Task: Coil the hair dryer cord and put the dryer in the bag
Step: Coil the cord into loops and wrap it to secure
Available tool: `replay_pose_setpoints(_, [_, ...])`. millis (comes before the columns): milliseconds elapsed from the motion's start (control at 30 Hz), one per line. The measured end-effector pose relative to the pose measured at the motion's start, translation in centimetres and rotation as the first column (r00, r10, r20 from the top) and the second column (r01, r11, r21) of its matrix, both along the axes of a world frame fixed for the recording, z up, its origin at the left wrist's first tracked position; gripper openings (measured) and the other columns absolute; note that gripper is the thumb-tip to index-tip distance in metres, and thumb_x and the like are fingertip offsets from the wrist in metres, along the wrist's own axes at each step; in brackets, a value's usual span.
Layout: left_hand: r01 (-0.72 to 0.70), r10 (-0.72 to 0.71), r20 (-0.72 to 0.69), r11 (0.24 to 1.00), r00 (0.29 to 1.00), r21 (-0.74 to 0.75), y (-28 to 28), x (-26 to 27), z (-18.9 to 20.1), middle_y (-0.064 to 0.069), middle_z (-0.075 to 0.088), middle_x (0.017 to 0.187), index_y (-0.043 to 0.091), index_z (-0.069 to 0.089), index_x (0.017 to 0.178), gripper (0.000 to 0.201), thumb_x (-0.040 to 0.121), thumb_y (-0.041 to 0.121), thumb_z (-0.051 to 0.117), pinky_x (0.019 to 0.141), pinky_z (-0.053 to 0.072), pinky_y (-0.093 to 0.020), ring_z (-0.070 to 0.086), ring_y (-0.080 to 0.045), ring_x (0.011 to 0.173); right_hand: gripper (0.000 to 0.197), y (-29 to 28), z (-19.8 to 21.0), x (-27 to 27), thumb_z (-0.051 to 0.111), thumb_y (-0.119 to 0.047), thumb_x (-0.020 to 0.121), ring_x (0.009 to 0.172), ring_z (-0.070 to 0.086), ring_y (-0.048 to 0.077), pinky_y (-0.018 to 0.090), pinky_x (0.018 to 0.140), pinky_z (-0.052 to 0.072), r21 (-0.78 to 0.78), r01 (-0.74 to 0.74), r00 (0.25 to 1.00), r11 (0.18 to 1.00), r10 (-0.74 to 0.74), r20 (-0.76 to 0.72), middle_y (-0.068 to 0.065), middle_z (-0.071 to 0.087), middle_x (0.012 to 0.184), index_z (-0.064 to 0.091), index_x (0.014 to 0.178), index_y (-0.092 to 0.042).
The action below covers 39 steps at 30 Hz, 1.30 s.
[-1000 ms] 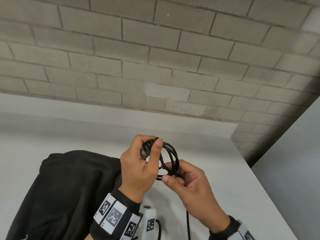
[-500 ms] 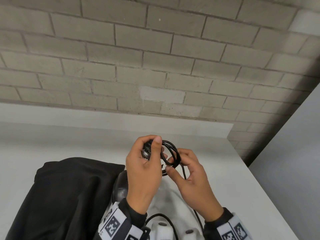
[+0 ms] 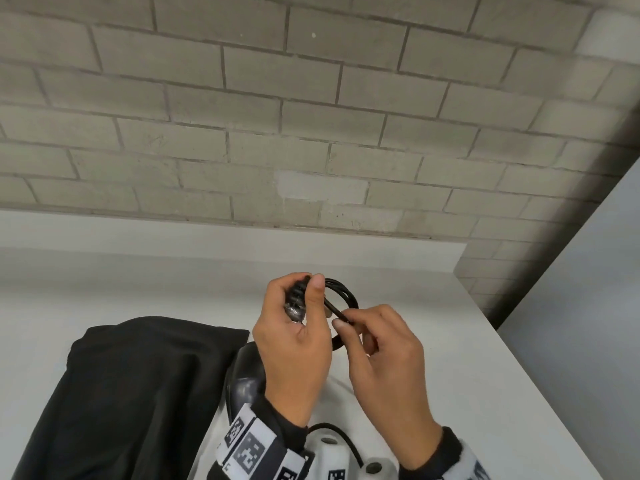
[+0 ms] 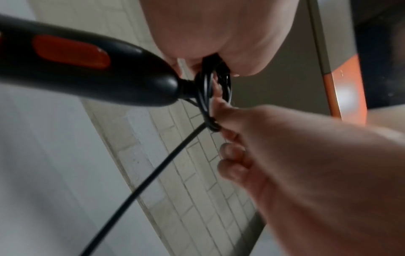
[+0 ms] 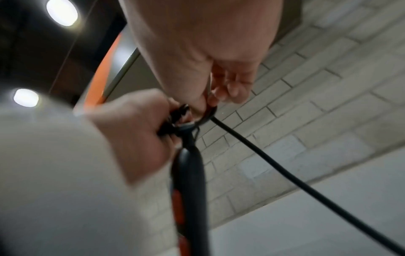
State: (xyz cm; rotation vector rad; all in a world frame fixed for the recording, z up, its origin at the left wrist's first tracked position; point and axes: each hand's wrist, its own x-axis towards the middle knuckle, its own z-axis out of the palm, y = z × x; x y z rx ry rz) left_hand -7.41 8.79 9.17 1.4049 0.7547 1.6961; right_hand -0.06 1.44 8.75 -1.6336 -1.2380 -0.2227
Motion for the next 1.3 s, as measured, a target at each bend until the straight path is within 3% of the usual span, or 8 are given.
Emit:
replay_pose_setpoints(200, [-0.042, 0.054, -0.067, 0.984, 0.996, 0.173, 1.1, -0.5, -0.4, 0.006, 0.066, 0.064, 0.017, 0.061, 0.094, 0.038, 0.093, 0.054, 0.054, 0.059, 0.045, -0.009, 0.065, -0.003, 0.059, 0.024, -1.4, 3.9, 0.5, 0.063, -0.03, 0.09, 0.057, 0.048, 0.012, 0.017, 0.061, 0.042, -0.15, -0.332, 0.739, 0.931, 0.158, -0.655, 0.002, 0.055, 0.059, 0.068, 0.073, -0.014])
replay_pose_setpoints(367, [0.021, -0.007, -0.063, 0.975, 0.998, 0.221, 1.0, -0.5, -0.8, 0.007, 0.068, 0.063, 0.021, 0.061, 0.095, 0.038, 0.094, 0.057, 0.05, 0.061, 0.044, -0.007, 0.066, 0.0, 0.061, 0.031, -1.7, 5.7, 2.5, 0.057, -0.032, 0.093, 0.071, 0.05, 0.019, 0.032, 0.07, 0.047, 0.088, -0.571, 0.293, 0.816, 0.303, -0.907, 0.008, 0.054, 0.075, 0.059, 0.071, -0.011])
replay_pose_setpoints(667, [0.161, -0.134, -0.107, 0.937, 0.985, 0.309, 1.9, -1.3, -1.0, 0.009, 0.072, 0.082, 0.021, 0.066, 0.108, 0.026, 0.088, 0.037, 0.069, 0.073, 0.05, -0.013, 0.07, -0.004, 0.077, 0.029, -1.6, 5.4, 2.0, 0.051, -0.036, 0.092, 0.073, 0.056, 0.023, 0.041, 0.083, 0.05, 0.069, -0.518, 0.371, 0.853, 0.296, -0.88, 0.009, 0.058, 0.067, 0.061, 0.075, -0.014])
replay_pose_setpoints(800, [0.154, -0.106, -0.156, 0.926, 0.982, 0.345, 2.3, -1.3, -1.4, 0.004, 0.071, 0.079, 0.018, 0.065, 0.101, 0.019, 0.091, 0.034, 0.064, 0.069, 0.051, -0.016, 0.07, -0.008, 0.072, 0.031, -2.0, 6.4, 2.0, 0.054, -0.035, 0.092, 0.041, 0.042, 0.014, 0.031, 0.053, 0.052, 0.109, -0.518, 0.171, 0.848, 0.228, -0.959, -0.001, 0.037, 0.047, 0.057, 0.077, -0.009])
replay_pose_setpoints(900, [0.11, -0.056, -0.159, 0.928, 0.986, 0.356, 2.7, -1.3, -1.3, 0.007, 0.069, 0.074, 0.009, 0.066, 0.094, 0.022, 0.093, 0.031, 0.06, 0.067, 0.049, -0.012, 0.068, -0.003, 0.07, 0.03, -3.0, 6.6, 2.2, 0.061, -0.037, 0.088, 0.03, 0.022, 0.004, 0.016, 0.029, 0.026, 0.196, -0.549, -0.037, 0.813, 0.211, -0.977, -0.006, 0.025, 0.046, 0.064, 0.081, -0.007])
replay_pose_setpoints(967, [0.068, -0.02, -0.141, 0.937, 0.99, 0.343, 3.1, -1.5, -1.3, 0.011, 0.068, 0.073, 0.009, 0.065, 0.092, 0.028, 0.095, 0.036, 0.057, 0.066, 0.048, -0.01, 0.067, 0.0, 0.07, 0.031, -3.7, 5.6, 2.1, 0.071, -0.038, 0.082, 0.034, 0.029, 0.006, 0.018, 0.033, 0.031, 0.231, -0.593, 0.019, 0.771, 0.301, -0.953, -0.003, 0.033, 0.05, 0.065, 0.083, -0.007])
replay_pose_setpoints(1133, [0.02, 0.009, -0.106, 0.962, 0.994, 0.272, 3.4, -1.7, -1.0, 0.008, 0.069, 0.066, 0.014, 0.062, 0.092, 0.022, 0.094, 0.035, 0.056, 0.063, 0.048, -0.012, 0.068, -0.005, 0.063, 0.02, -4.4, 0.8, 0.8, 0.083, -0.022, 0.069, 0.101, 0.066, 0.018, 0.035, 0.092, 0.046, 0.019, -0.549, 0.673, 0.836, 0.455, -0.583, 0.003, 0.071, 0.099, 0.065, 0.074, -0.019])
replay_pose_setpoints(1300, [0.047, -0.017, -0.122, 0.967, 0.992, 0.252, 2.9, -1.4, -1.2, 0.008, 0.069, 0.065, 0.017, 0.061, 0.092, 0.021, 0.094, 0.037, 0.055, 0.062, 0.048, -0.014, 0.068, -0.005, 0.062, 0.032, -3.5, -3.2, -0.6, 0.077, -0.011, 0.081, 0.119, 0.06, 0.015, 0.031, 0.097, 0.047, -0.002, -0.395, 0.891, 0.919, 0.382, -0.246, -0.009, 0.066, 0.122, 0.07, 0.107, -0.029])
